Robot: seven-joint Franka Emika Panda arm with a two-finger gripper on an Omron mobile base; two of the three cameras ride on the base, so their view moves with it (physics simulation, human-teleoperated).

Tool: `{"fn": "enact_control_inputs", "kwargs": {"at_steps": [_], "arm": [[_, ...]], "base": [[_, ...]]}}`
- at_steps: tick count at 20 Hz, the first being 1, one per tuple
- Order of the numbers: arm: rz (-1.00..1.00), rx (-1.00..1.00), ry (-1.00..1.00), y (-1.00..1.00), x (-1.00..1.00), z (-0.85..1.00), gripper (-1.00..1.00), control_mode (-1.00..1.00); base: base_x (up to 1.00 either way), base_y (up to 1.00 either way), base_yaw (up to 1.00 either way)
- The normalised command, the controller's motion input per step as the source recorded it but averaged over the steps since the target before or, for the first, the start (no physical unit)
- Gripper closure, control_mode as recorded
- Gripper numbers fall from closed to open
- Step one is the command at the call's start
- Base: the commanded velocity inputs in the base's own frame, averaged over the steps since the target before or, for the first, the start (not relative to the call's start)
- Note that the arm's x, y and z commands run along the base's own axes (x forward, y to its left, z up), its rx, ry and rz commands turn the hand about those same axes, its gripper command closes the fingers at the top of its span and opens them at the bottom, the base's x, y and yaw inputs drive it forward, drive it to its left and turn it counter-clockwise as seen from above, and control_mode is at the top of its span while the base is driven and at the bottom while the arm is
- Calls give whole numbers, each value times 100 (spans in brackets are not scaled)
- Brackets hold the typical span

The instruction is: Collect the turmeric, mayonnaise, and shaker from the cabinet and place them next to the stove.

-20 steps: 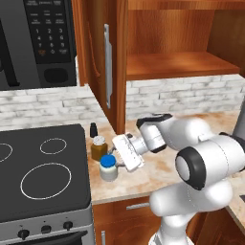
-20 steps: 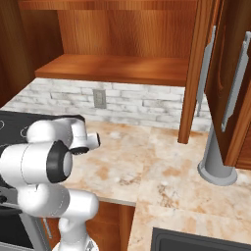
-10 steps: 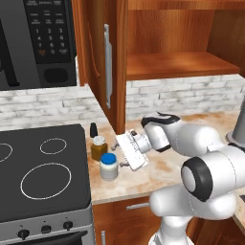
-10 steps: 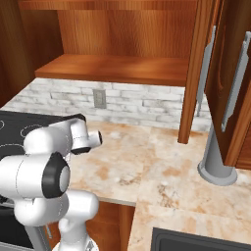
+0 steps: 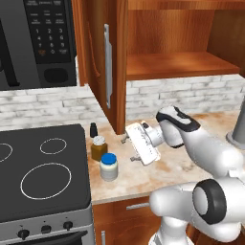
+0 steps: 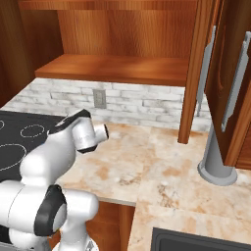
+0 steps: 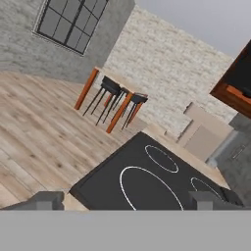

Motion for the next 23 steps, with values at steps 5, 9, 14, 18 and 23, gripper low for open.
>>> {"fn": "enact_control_inputs", "kwargs": {"at_steps": [5, 9, 14, 18, 23], "arm": [[-3, 0, -9, -24, -77, 74, -100, -100], [-8, 0, -3, -21, -73, 87, -100, -100], [-12, 0, 0, -23, -66, 88, -100, -100], [-15, 0, 0, -26, -61, 80, -100, -100], [-11, 0, 0, -11, -47, 85, -100, -100]], "base": [[0, 0, 0], [0, 0, 0], [0, 0, 0], [0, 0, 0], [0, 0, 0]]}}
